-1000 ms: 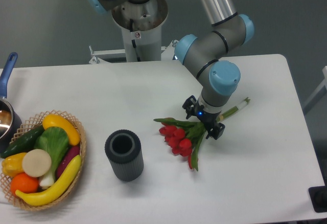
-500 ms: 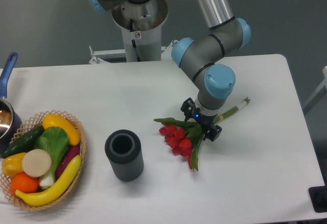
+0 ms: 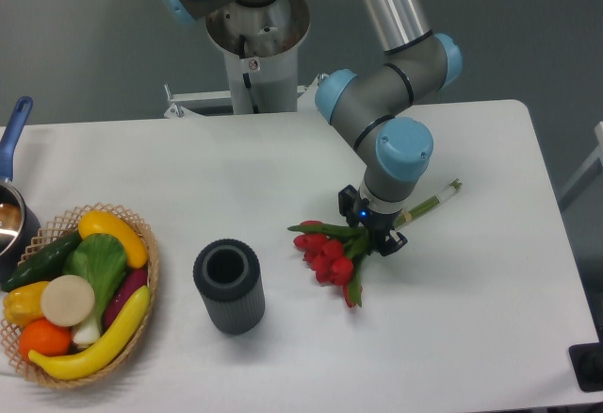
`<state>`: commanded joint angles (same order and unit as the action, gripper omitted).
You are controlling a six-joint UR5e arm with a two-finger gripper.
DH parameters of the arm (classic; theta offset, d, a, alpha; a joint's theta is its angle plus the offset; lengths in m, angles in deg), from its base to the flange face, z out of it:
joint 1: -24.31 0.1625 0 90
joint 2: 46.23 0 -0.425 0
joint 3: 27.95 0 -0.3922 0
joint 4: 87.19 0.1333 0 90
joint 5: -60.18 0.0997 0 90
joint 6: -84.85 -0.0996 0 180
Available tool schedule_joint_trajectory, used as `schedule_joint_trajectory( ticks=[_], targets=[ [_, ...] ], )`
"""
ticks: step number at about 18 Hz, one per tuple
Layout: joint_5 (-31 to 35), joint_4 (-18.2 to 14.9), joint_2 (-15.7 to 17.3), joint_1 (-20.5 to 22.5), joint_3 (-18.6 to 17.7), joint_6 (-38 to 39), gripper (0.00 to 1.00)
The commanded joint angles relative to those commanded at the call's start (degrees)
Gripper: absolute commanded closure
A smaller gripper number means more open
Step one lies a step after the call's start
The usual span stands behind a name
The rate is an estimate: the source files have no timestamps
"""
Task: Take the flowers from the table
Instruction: 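Close the gripper around the tulip stems, then lift the grasped tulip bouquet up off the table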
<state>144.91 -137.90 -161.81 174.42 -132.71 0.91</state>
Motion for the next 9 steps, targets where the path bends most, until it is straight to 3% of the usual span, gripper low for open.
schedule_joint_trajectory(
  ticks=[2, 9],
  targets=[
    [0.00, -0.09, 0.09, 0.00, -0.09, 0.09, 0.74],
    [-0.26, -0.35, 1.14, 0.17, 1.58, 0.09, 0.74]
  ],
)
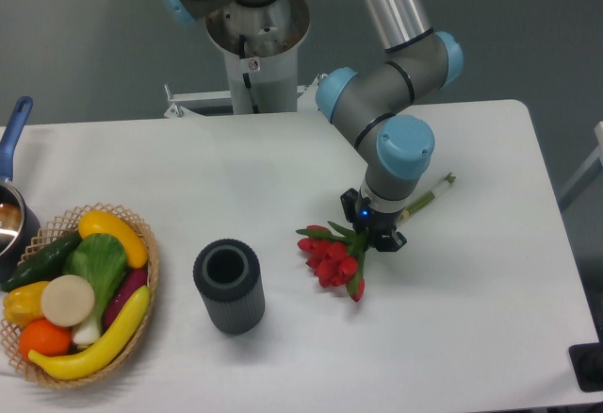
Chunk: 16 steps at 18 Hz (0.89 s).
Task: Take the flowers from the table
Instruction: 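Lift the grasped tulip bouquet up off the table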
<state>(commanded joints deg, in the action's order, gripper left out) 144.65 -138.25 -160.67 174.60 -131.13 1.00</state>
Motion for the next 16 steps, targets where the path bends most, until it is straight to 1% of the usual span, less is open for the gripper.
schedule_joint_trajectory(
  ticks=[3, 5, 6, 10, 13, 14, 15, 16],
  targets=[
    [-0.35, -0.35, 2.63, 0.18, 0.18, -0.09, 0.73],
    [-0.70, -0.44, 5.00, 0.35, 0.18, 0.00, 0.73],
    [-1.92, -0.53, 6.32, 0.44, 0.18, 0.26, 0.73],
    [-11.49, -0.70, 11.24, 1.49, 0.79, 4.30, 0.73],
    [-17.03, -0.62, 13.62, 1.93, 1.76, 7.19, 0.73],
    [-19.66, -0.70, 14.41, 2.20, 2.11, 8.69, 0.73],
    [-23.86, -0.62, 15.90, 2.29, 2.20, 11.49, 0.73],
    [-26.34, -0.62, 17.22, 2.37, 2.11, 13.34, 0.73]
  ],
)
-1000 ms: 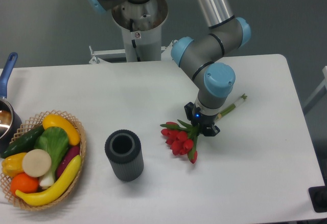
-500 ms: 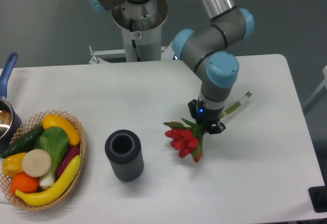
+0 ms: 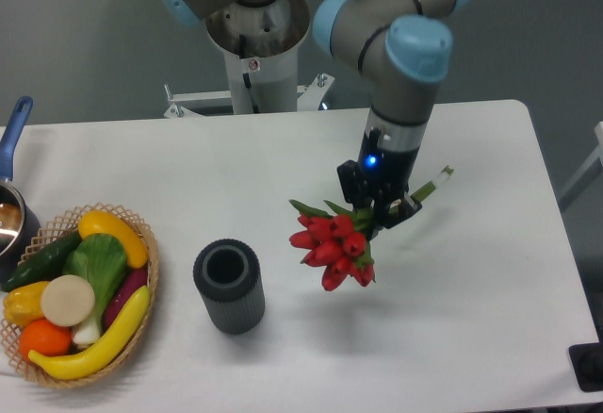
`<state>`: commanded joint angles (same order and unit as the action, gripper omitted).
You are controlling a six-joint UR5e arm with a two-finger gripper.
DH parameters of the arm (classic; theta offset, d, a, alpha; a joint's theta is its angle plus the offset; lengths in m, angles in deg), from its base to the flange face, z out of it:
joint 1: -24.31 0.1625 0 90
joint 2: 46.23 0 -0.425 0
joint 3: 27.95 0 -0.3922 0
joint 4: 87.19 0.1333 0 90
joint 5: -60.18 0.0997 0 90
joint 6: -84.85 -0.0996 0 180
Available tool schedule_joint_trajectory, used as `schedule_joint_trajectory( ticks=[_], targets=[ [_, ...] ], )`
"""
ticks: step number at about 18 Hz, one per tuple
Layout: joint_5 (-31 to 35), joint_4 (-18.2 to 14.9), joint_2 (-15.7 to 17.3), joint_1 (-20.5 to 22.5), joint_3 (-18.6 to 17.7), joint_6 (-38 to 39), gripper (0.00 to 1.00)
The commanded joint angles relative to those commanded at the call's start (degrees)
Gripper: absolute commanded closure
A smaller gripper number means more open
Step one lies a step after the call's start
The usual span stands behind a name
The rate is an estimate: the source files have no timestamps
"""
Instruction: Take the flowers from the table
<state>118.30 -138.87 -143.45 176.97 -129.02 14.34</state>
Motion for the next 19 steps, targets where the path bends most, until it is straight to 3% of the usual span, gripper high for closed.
schedule_joint_trajectory(
  ticks=[6, 19],
  targets=[
    [-9.51, 0.09, 3.35, 0.35, 0.96, 7.65, 0.73],
    [-12.94, 0.18, 3.18, 2.37, 1.84, 8.46, 0.73]
  ],
)
